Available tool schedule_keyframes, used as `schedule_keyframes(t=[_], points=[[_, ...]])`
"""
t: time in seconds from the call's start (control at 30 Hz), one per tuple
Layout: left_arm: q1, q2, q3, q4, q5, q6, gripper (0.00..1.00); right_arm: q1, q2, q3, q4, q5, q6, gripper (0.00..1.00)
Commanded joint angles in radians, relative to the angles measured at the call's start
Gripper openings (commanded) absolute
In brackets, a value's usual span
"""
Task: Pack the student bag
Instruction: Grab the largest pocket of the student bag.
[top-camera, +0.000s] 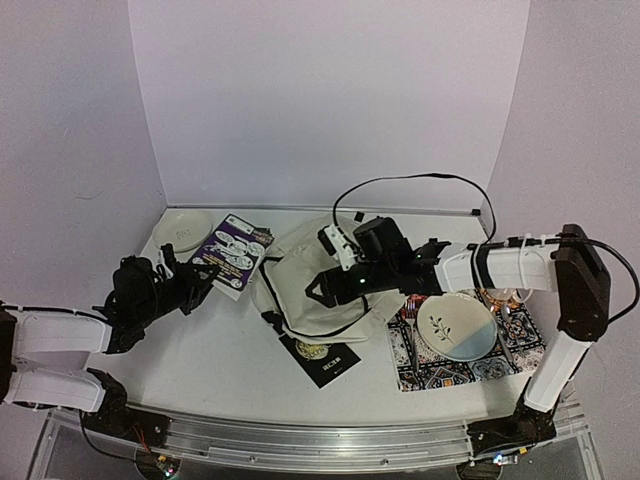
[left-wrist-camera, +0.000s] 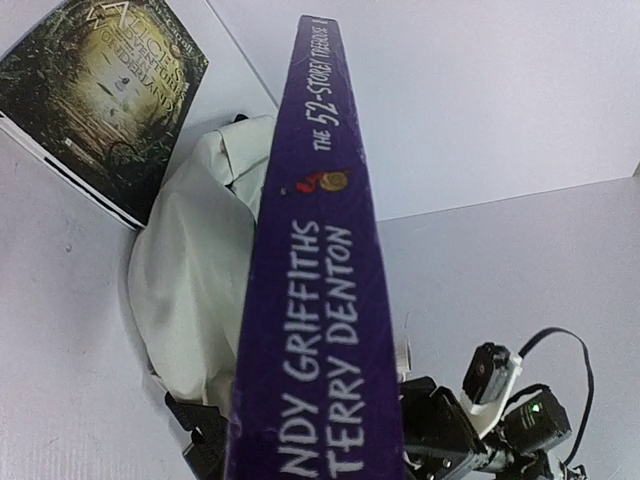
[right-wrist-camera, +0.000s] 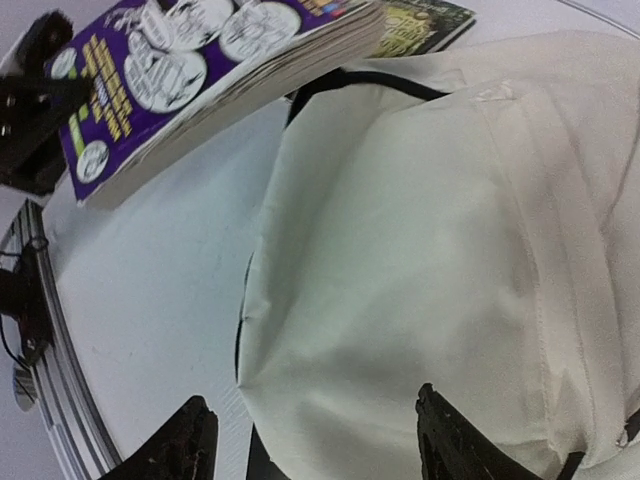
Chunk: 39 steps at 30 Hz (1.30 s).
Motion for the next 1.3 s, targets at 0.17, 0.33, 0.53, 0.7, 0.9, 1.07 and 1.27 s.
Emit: schedule_keyframes(t=[0.17, 0.33, 0.53, 0.7, 0.9, 1.07, 1.27], points=[[0.111, -0.036, 0.058, 0.006, 0.105, 0.040, 0.00, 0.151, 0.171, 0.199, -0.204, 0.284, -0.191, 0.68], [0.127, -0.043, 0.049, -0.011, 0.115, 0.047, 0.00, 0.193, 0.280, 0.324, -0.292, 0.413, -0.230, 0.68], [0.129, -0.044, 0.046, -0.024, 0.134, 0.048, 0.00, 0.214, 0.363, 0.403, -0.371, 0.535, -0.256, 0.64], [0.129, -0.053, 0.036, -0.025, 0.154, 0.040, 0.00, 0.217, 0.384, 0.422, -0.401, 0.595, -0.261, 0.57], [0.129, -0.065, 0.039, -0.027, 0.213, 0.038, 0.00, 0.217, 0.345, 0.416, -0.404, 0.633, -0.276, 0.28], [0.129, -0.086, 0.026, -0.034, 0.271, 0.032, 0.00, 0.217, 0.289, 0.421, -0.404, 0.637, -0.280, 0.06], [0.129, -0.128, 0.019, -0.058, 0.305, 0.029, 0.00, 0.213, 0.215, 0.436, -0.404, 0.677, -0.317, 0.01]])
